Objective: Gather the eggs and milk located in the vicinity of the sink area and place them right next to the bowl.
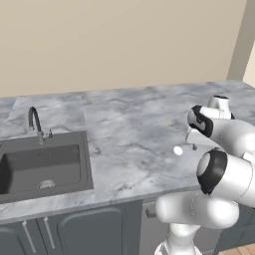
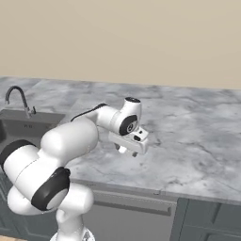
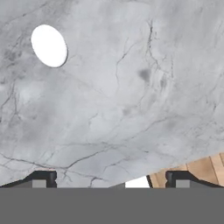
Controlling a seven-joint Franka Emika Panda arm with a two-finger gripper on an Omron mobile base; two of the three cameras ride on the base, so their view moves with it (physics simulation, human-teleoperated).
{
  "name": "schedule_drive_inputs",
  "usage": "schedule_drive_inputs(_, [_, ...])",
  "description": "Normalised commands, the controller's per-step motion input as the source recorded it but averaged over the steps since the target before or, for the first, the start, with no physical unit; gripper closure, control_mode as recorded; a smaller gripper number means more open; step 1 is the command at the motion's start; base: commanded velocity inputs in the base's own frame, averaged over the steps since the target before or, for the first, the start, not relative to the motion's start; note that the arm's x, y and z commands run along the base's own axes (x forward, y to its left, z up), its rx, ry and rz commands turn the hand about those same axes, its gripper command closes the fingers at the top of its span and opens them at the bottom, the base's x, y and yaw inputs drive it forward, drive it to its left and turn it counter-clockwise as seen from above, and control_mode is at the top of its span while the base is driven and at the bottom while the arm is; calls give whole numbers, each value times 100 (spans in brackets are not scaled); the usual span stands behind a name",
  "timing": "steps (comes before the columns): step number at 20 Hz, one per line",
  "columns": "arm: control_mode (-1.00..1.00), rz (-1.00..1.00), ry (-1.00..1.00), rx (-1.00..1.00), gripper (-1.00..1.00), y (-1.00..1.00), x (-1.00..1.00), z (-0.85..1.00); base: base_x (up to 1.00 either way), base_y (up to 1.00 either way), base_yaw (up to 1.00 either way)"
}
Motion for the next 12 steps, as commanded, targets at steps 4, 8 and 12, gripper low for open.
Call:
schedule_drive_inputs(4, [-100,0,0,0,-100,0,2,0,7,0,0])
schedule_drive_inputs(8, [-100,0,0,0,-100,32,44,0,0,0,0])
schedule_drive_inputs(12, [-100,0,0,0,-100,75,98,-4,0,0,0])
